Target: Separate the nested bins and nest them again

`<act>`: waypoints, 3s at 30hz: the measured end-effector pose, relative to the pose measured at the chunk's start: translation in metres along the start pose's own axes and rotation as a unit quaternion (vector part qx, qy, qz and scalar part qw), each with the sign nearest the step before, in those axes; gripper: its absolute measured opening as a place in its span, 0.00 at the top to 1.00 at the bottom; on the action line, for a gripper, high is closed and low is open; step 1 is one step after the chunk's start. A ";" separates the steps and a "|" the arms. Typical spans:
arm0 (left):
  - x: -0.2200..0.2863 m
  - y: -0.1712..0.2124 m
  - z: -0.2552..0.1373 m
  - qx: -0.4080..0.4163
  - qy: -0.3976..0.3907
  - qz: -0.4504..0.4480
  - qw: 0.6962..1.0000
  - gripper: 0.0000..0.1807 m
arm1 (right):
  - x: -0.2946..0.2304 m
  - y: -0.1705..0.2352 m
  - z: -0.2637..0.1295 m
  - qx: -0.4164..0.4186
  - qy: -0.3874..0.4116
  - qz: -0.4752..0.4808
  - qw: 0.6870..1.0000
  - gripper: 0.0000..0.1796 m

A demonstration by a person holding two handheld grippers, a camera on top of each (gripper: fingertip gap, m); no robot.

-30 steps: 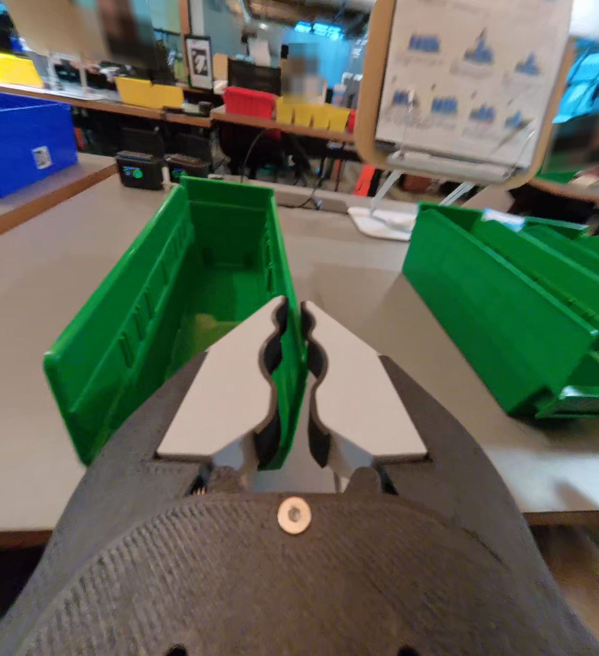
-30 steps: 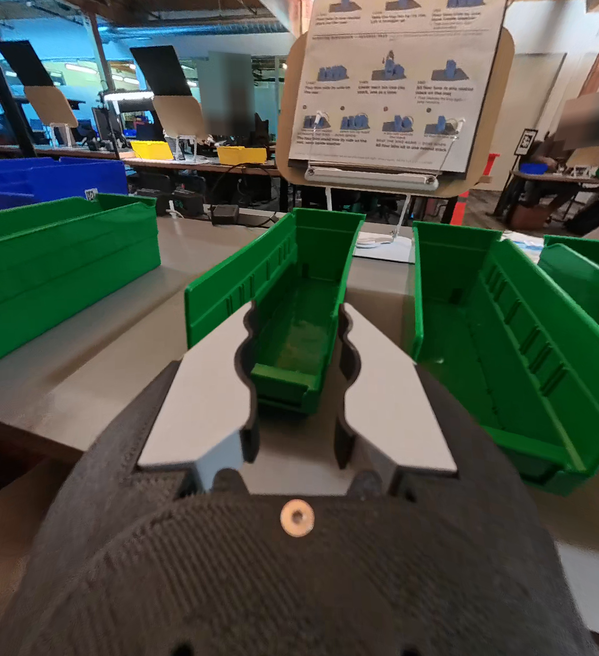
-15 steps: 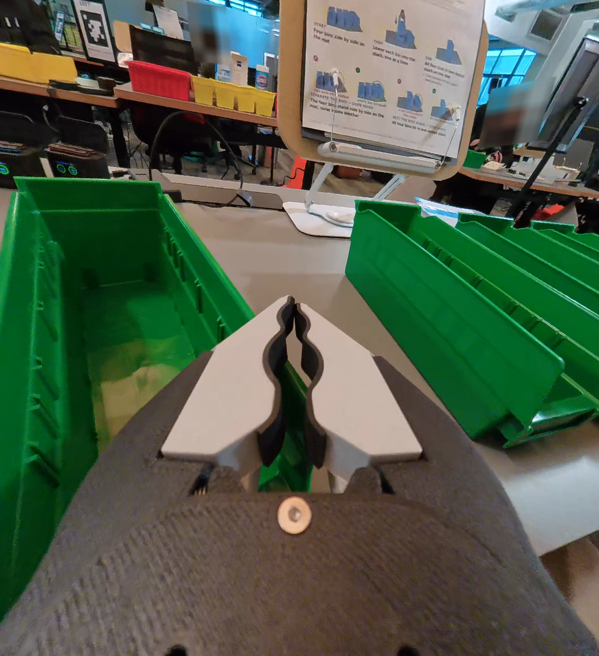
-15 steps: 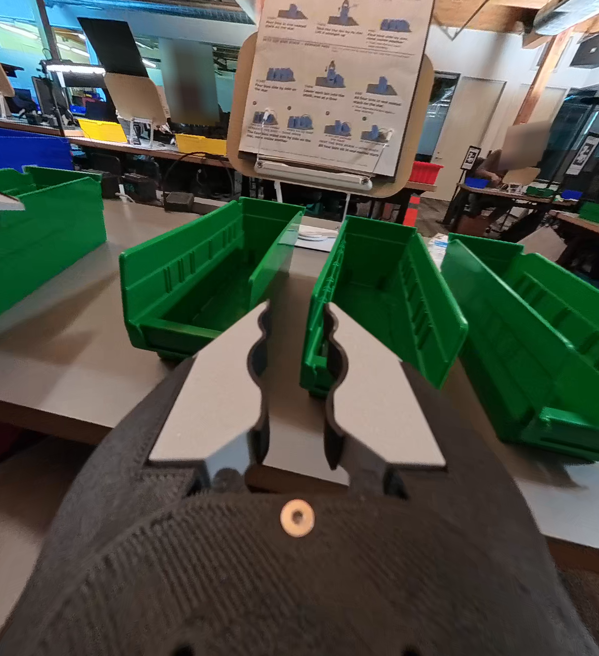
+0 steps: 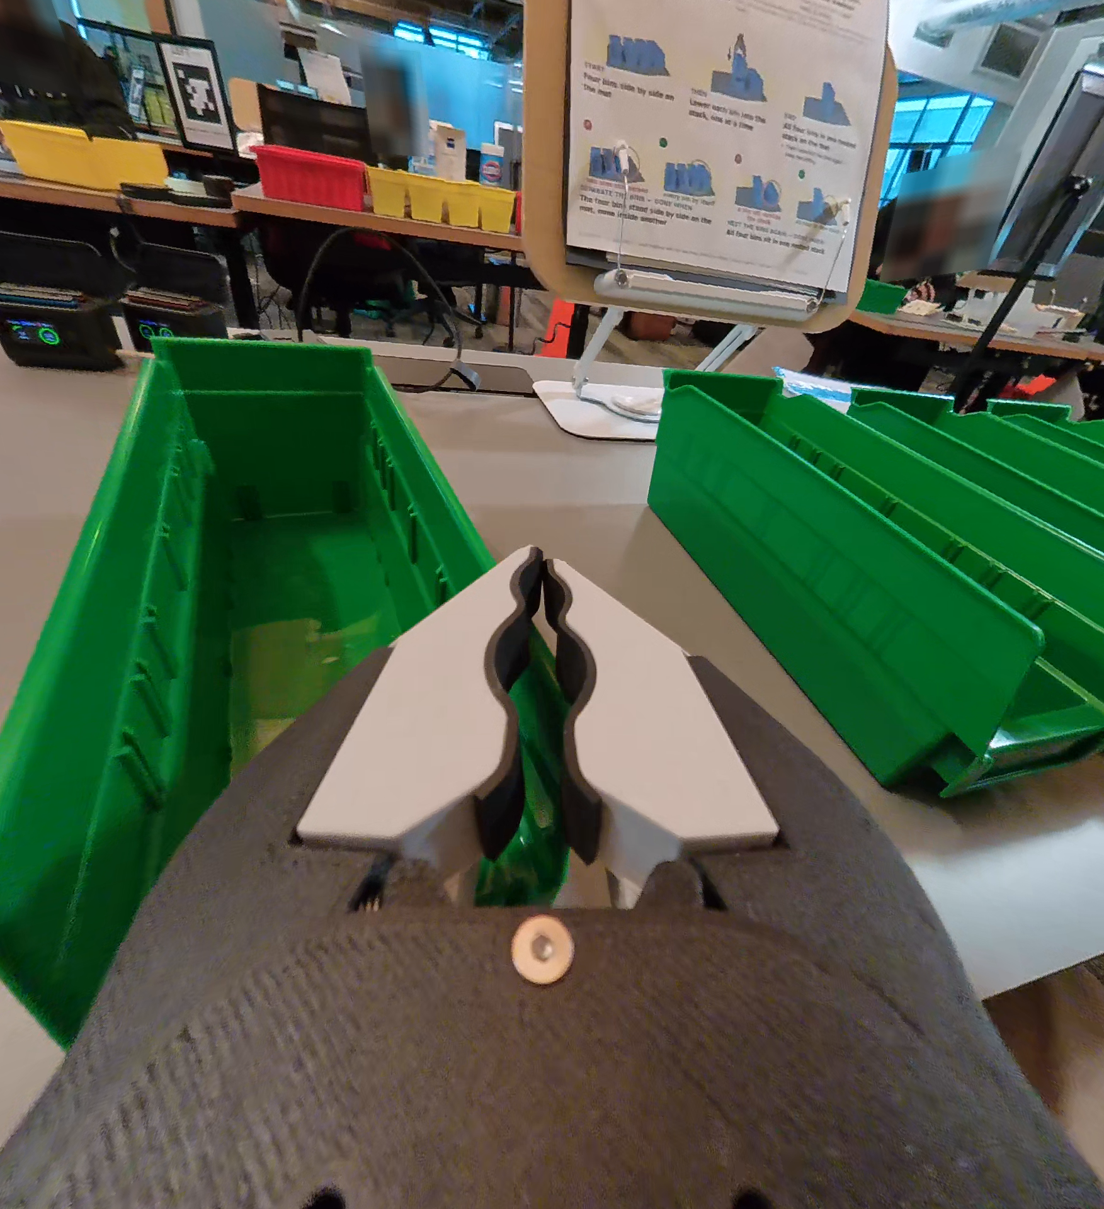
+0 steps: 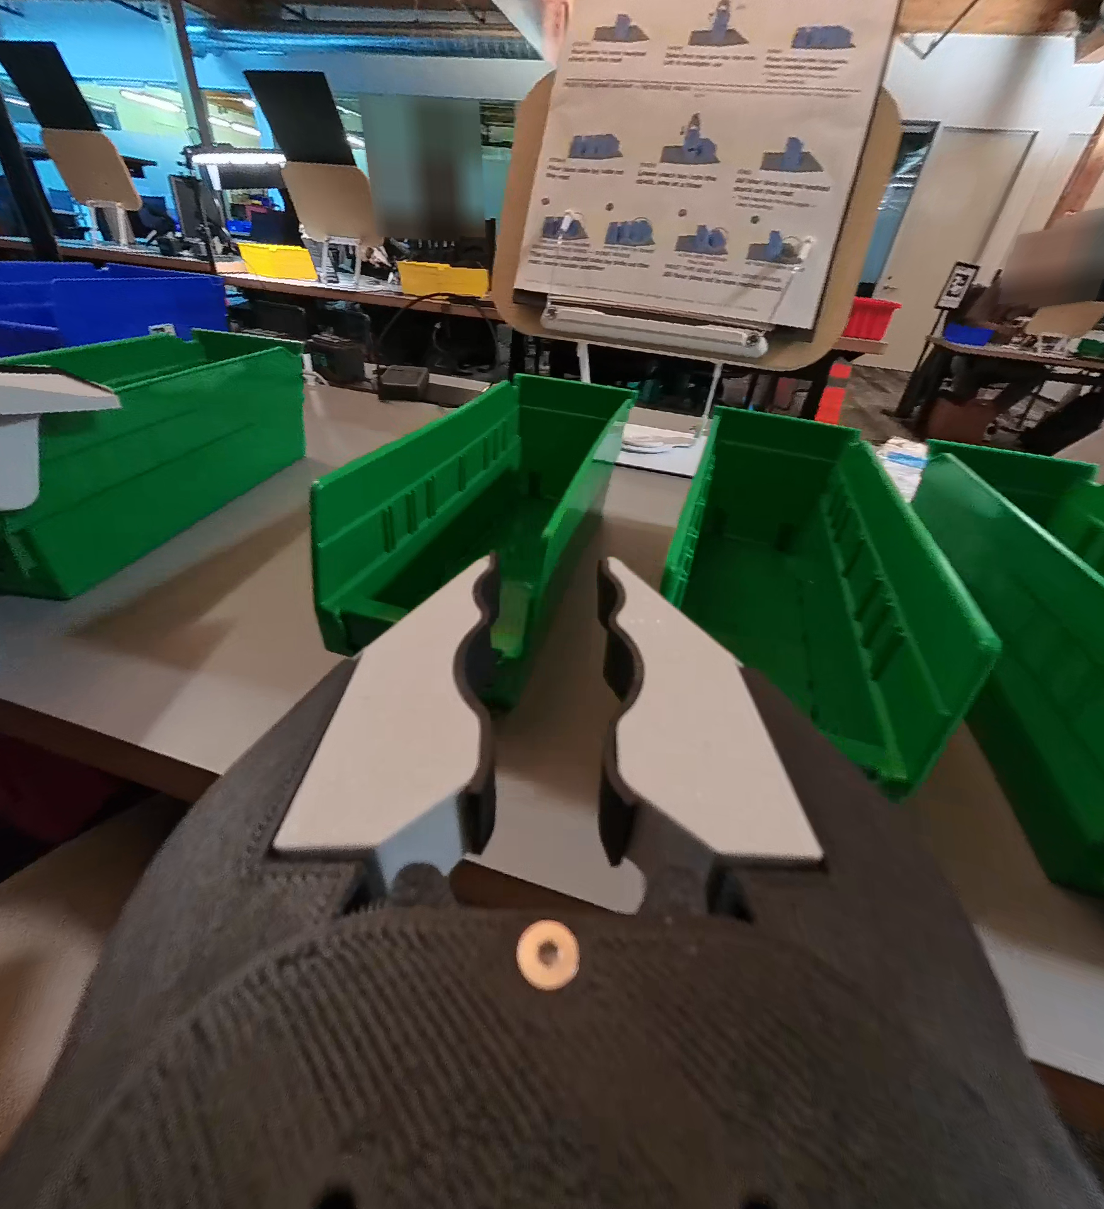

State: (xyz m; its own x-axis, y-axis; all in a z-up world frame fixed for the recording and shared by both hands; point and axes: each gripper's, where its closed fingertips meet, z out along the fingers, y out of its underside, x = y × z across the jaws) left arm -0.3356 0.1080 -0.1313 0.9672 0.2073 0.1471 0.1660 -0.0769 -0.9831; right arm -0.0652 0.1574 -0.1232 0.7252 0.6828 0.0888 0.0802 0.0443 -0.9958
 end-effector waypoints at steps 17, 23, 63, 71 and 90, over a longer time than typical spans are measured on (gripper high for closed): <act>-0.018 -0.015 -0.013 0.048 -0.034 0.023 0.998 0.78 | -0.012 -0.002 0.002 0.003 -0.018 -0.010 1.000 0.85; -0.028 0.018 -0.004 -0.031 -0.088 0.051 0.994 0.75 | -0.010 0.003 0.002 -0.006 -0.018 0.005 1.000 0.85; 0.069 -0.006 -0.026 0.030 0.054 0.068 0.996 0.63 | 0.316 0.060 -0.047 -0.039 0.266 0.227 0.936 0.57; 0.065 0.010 -0.029 -0.001 0.070 0.048 0.996 0.68 | 0.311 0.076 -0.024 -0.071 0.216 0.237 0.945 0.87; 0.193 0.004 -0.059 0.008 0.250 -0.002 0.968 0.65 | 0.162 -0.108 -0.048 0.162 0.172 0.031 0.971 0.99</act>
State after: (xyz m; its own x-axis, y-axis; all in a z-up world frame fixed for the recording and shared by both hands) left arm -0.1366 0.0899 -0.1006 0.9393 -0.2917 0.1804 0.1701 -0.0606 -0.9836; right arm 0.0763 0.2280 -0.0003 0.9115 0.4105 -0.0247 -0.1504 0.2768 -0.9491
